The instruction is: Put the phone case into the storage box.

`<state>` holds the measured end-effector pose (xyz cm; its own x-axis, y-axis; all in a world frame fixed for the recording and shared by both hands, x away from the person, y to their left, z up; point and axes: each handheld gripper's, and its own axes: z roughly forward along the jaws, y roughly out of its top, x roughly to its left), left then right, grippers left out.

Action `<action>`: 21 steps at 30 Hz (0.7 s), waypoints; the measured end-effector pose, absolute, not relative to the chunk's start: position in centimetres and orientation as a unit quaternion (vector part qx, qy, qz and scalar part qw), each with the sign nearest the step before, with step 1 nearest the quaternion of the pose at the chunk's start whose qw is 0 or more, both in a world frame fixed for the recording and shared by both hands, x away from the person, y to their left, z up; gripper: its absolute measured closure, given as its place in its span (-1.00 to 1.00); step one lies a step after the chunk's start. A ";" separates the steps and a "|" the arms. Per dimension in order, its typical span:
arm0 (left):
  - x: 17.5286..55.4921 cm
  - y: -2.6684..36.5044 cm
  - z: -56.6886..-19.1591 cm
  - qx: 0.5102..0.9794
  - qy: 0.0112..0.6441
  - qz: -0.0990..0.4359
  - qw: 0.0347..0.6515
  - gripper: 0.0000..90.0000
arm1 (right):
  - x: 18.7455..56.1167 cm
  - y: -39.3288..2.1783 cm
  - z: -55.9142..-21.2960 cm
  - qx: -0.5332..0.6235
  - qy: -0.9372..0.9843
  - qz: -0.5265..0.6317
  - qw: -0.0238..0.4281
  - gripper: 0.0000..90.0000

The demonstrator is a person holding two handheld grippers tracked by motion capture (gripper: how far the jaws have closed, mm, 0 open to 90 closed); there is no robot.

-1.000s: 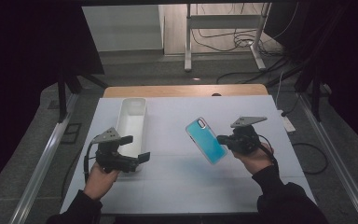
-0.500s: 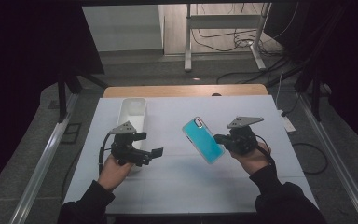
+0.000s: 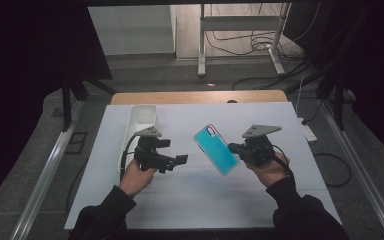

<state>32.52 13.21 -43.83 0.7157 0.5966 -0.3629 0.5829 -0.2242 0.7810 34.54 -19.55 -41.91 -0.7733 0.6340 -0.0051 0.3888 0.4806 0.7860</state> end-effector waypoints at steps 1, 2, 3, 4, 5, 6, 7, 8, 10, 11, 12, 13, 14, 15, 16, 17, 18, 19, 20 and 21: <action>32.6 13.1 -43.9 0.782 0.378 0.006 0.495 -1.00 | 34.5 -19.5 -41.9 0.301 0.848 0.410 0.150 0.95; 32.7 13.0 -43.9 0.781 0.379 0.003 0.496 -1.00 | 34.5 -19.5 -41.9 0.301 0.848 0.410 0.150 0.95; 32.9 12.9 -44.0 0.779 0.381 0.001 0.497 -1.00 | 34.5 -19.5 -41.9 0.301 0.847 0.410 0.152 0.95; 32.9 12.9 -44.0 0.779 0.381 0.001 0.497 -1.00 | 34.5 -19.4 -41.9 0.300 0.847 0.411 0.151 0.95; 33.1 12.8 -44.0 0.777 0.382 -0.003 0.500 -1.00 | 34.5 -19.4 -41.9 0.300 0.847 0.411 0.152 0.95; 33.2 12.8 -44.0 0.776 0.382 -0.004 0.501 -1.00 | 34.5 -19.4 -41.9 0.299 0.847 0.412 0.153 0.95; 33.2 12.8 -44.0 0.776 0.382 -0.004 0.501 -1.00 | 34.5 -19.4 -41.9 0.299 0.847 0.411 0.154 0.95; 33.3 12.7 -44.0 0.775 0.382 -0.007 0.503 -1.00 | 34.5 -19.4 -41.9 0.299 0.847 0.411 0.154 0.95; 33.4 12.5 -44.0 0.775 0.381 -0.009 0.504 -1.00 | 34.5 -19.2 -41.9 0.297 0.848 0.412 0.154 0.95; 33.5 12.4 -44.1 0.775 0.381 -0.010 0.503 -1.00 | 34.5 -19.2 -41.9 0.297 0.847 0.412 0.155 0.95; 33.6 12.3 -44.1 0.776 0.380 -0.011 0.504 -1.00 | 34.5 -19.1 -42.0 0.296 0.848 0.412 0.155 0.95; 33.7 12.2 -44.1 0.776 0.379 -0.012 0.504 -1.00 | 34.4 -19.0 -42.0 0.295 0.848 0.412 0.157 0.95; 33.7 12.1 -44.1 0.775 0.379 -0.015 0.505 -1.00 | 34.4 -19.0 -42.0 0.295 0.848 0.412 0.157 0.95; 33.7 12.0 -44.1 0.774 0.379 -0.016 0.506 -1.00 | 34.4 -18.9 -42.0 0.294 0.849 0.411 0.158 0.95; 33.7 12.0 -44.2 0.774 0.378 -0.017 0.507 -1.00 | 34.4 -18.7 -42.0 0.293 0.849 0.412 0.155 0.95; 33.7 11.9 -44.2 0.775 0.377 -0.018 0.507 -1.00 | 34.3 -18.6 -42.0 0.292 0.849 0.412 0.155 0.95; 33.7 11.8 -44.3 0.775 0.377 -0.020 0.507 -1.00 | 34.3 -18.5 -42.1 0.289 0.850 0.411 0.156 0.95; 33.7 11.8 -44.3 0.775 0.376 -0.022 0.508 -1.00 | 34.2 -18.3 -42.1 0.286 0.852 0.410 0.157 0.95; 33.7 11.8 -44.3 0.775 0.376 -0.022 0.508 -1.00 | 34.2 -18.3 -42.1 0.286 0.852 0.410 0.157 0.95; 33.8 11.7 -44.3 0.773 0.377 -0.024 0.509 -1.00 | 34.2 -18.2 -42.1 0.285 0.852 0.412 0.156 0.95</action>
